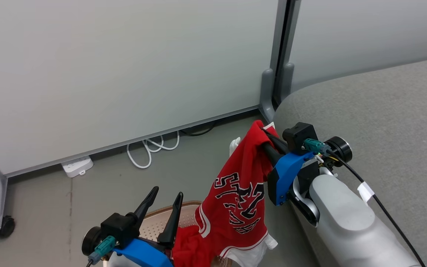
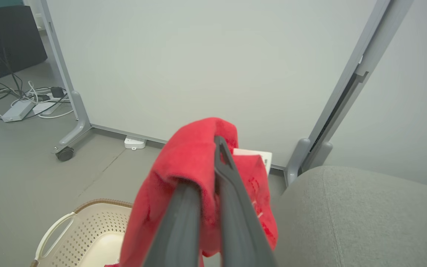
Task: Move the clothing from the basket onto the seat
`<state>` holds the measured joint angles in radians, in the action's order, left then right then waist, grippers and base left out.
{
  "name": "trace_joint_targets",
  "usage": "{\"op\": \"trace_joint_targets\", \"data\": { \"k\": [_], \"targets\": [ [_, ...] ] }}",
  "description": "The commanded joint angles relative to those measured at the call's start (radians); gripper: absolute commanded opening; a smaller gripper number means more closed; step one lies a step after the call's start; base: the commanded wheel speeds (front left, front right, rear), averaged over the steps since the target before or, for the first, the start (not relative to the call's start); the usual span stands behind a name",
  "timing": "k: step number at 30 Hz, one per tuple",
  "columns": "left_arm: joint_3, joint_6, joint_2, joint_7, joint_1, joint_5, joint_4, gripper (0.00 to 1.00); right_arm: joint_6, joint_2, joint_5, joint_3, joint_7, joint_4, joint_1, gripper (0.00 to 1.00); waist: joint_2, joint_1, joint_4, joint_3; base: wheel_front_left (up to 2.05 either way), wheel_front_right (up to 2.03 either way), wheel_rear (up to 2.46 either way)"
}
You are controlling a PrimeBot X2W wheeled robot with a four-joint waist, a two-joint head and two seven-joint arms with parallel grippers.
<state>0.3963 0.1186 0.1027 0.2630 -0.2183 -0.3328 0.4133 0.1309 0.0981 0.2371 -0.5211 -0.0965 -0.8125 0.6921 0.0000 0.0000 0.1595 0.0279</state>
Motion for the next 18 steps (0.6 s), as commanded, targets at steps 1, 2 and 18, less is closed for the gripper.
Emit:
{"op": "trace_joint_targets", "data": {
  "k": [1, 2, 18],
  "targets": [
    [-0.008, 0.007, -0.003, 0.003, 0.004, 0.005, 0.001, 1.0, 0.0, 0.004, -0.008, -0.001, 0.003, 0.011, -0.001, 0.0, 0.0, 0.0, 0.044, 0.0, 0.0, 0.0, 0.0],
    [-0.011, 0.007, -0.006, 0.003, 0.003, 0.008, 0.001, 1.0, 0.0, 0.006, -0.008, 0.001, 0.005, 0.015, 0.0, 0.0, 0.0, 0.0, 0.059, -0.001, 0.0, 0.0, 0.0],
    [-0.029, 0.012, -0.023, 0.003, -0.016, 0.036, 0.009, 1.0, 0.0, 0.022, 0.006, 0.017, 0.035, 0.085, -0.031, 0.0, 0.0, 0.0, 0.306, -0.027, 0.0, 0.0, 0.0]
  ]
}}
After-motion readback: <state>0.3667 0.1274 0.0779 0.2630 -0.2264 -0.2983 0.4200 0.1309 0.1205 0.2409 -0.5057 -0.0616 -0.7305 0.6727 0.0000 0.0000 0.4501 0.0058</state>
